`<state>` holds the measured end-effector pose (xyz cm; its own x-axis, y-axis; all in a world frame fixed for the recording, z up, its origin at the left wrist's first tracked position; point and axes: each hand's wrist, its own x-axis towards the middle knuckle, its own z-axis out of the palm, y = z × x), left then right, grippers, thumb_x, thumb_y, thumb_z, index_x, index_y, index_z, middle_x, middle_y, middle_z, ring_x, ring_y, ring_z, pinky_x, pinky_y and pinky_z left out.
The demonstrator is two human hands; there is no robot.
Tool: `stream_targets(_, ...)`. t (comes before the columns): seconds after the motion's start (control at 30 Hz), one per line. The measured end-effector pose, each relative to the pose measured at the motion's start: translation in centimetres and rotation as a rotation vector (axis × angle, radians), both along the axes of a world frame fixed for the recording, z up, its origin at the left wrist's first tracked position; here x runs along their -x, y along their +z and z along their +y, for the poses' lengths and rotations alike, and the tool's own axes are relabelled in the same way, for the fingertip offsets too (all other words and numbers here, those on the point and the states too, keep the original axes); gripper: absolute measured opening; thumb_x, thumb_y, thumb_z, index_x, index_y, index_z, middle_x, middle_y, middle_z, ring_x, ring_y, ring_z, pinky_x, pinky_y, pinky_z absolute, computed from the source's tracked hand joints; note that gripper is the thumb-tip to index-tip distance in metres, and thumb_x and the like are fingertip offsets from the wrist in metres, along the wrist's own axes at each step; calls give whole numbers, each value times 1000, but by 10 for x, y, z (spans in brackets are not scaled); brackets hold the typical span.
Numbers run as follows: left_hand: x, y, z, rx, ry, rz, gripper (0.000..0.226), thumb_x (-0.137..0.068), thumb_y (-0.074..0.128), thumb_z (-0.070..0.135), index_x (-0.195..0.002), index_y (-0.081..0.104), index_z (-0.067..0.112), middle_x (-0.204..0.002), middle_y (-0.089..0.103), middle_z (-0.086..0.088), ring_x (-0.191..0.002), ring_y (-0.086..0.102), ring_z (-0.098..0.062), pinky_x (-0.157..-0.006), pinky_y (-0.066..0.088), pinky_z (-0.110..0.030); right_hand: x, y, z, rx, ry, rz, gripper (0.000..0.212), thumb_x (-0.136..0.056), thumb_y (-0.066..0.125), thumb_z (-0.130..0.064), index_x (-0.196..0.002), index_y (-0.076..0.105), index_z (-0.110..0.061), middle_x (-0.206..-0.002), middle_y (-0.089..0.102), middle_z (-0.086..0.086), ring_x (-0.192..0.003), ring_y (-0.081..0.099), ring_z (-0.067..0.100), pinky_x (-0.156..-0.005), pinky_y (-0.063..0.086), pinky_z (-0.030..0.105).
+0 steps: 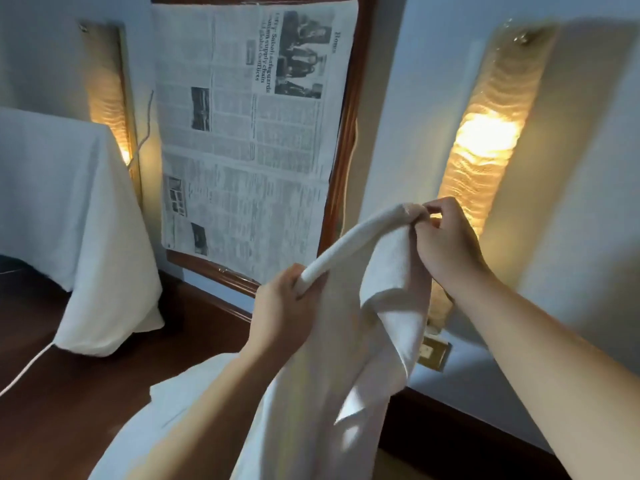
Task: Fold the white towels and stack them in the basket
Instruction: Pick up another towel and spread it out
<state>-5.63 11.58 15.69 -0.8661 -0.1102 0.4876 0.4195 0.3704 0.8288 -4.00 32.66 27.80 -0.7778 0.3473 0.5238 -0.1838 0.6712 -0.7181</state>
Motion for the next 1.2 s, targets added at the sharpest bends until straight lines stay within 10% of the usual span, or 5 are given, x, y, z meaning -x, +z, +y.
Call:
stream_targets(0.17, -31, 87, 61, 18, -245, 70, 53, -96, 69, 45, -66, 57, 4, -52, 39, 9, -49, 34, -9, -45, 28, -28, -70, 18, 62, -15, 201, -463, 31, -91, 63, -12, -115, 63, -32, -104, 75, 8, -102, 72, 30, -94, 59, 55)
stream_targets(0.33, -92, 149, 131, 202, -443, 133, 42, -94, 71, 50, -67, 71, 17, -55, 59, 4, -52, 47, -5, -46, 40, -26, -162, 37, 88, -11, 557, -379, 67, -84, 86, -17, -138, 55, -42, -123, 73, -9, -118, 68, 10, -97, 57, 33)
stream_targets(0.5, -137, 170, 166, 180, -413, 185, 51, -90, 72, 57, -78, 71, 8, -63, 57, -6, -58, 47, -9, -54, 39, -30, -218, 57, 126, -200, 178, -210, 11, -93, 77, -35, -99, 75, -27, -92, 78, -8, -90, 74, 13, -81, 59, 39)
stream_targets(0.87, -223, 27, 190, -23, -668, -287, 23, -103, 62, 41, -99, 77, 23, -85, 77, 3, -83, 73, -20, -73, 57, -33, -321, 105, 191, 62, -27, -63, 13, -86, 80, -29, -95, 78, -21, -89, 80, -6, -88, 77, 17, -87, 59, 35)
stream_targets(1.2, -264, 222, 207, 269, -645, 264, 24, -92, 69, 34, -75, 77, 19, -66, 69, 5, -56, 56, -4, -53, 46, -24, -373, 94, 167, -145, 276, -556, 38, -84, 86, -32, -119, 72, -29, -109, 78, -12, -102, 74, 7, -89, 59, 27)
